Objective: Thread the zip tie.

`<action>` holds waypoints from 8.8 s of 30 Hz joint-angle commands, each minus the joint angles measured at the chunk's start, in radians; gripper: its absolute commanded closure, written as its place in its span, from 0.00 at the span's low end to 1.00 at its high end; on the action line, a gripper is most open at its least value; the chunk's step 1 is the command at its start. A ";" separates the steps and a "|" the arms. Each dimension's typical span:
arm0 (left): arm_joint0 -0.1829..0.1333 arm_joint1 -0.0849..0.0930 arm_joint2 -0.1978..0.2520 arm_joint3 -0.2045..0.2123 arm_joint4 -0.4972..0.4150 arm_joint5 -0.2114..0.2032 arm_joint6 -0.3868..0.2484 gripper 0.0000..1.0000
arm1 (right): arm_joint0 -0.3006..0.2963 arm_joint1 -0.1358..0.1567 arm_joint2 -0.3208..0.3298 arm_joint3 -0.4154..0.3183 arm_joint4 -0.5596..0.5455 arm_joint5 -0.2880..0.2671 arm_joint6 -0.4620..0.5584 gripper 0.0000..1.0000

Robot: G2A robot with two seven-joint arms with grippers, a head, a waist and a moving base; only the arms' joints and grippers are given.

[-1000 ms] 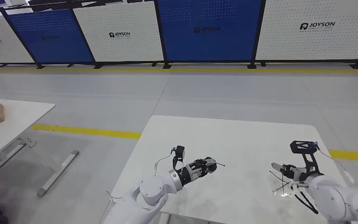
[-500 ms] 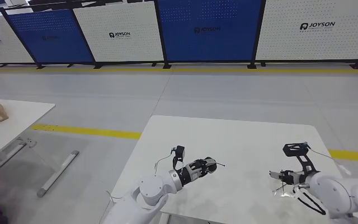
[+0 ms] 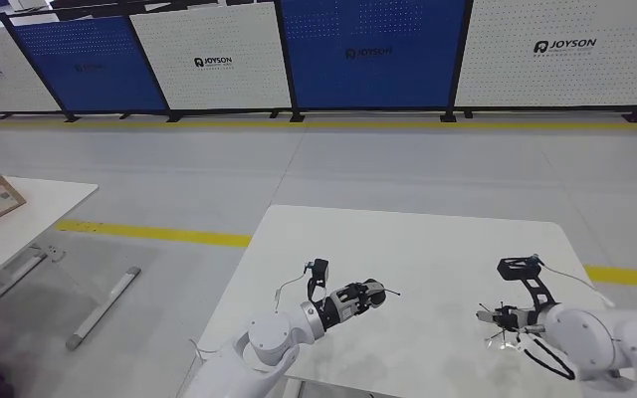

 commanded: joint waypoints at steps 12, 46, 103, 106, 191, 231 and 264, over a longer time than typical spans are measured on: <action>0.000 0.000 0.000 0.000 0.000 0.000 0.000 1.00 | -0.012 0.000 0.015 0.019 0.013 0.055 -0.043 0.51; 0.000 0.000 0.000 0.000 0.000 0.000 0.000 1.00 | 0.153 0.008 -0.180 0.243 -0.021 0.222 0.012 0.68; 0.000 0.000 0.000 0.000 0.000 0.000 0.000 1.00 | -0.048 0.053 -0.038 0.006 0.071 0.280 -0.210 1.00; 0.000 0.000 0.000 0.000 0.000 0.000 0.000 1.00 | -0.048 0.053 -0.038 0.006 0.071 0.280 -0.210 1.00; 0.000 0.000 0.000 0.000 0.000 0.000 0.000 1.00 | -0.315 -0.057 0.109 -0.092 0.057 0.288 -0.758 1.00; 0.000 0.000 0.000 0.000 0.000 0.000 0.000 1.00 | -0.084 -0.094 -0.048 0.062 -0.237 0.268 -0.288 1.00; 0.000 0.000 0.000 0.000 0.000 0.000 0.000 1.00 | 0.038 -0.135 -0.100 0.178 -0.327 0.288 -0.089 1.00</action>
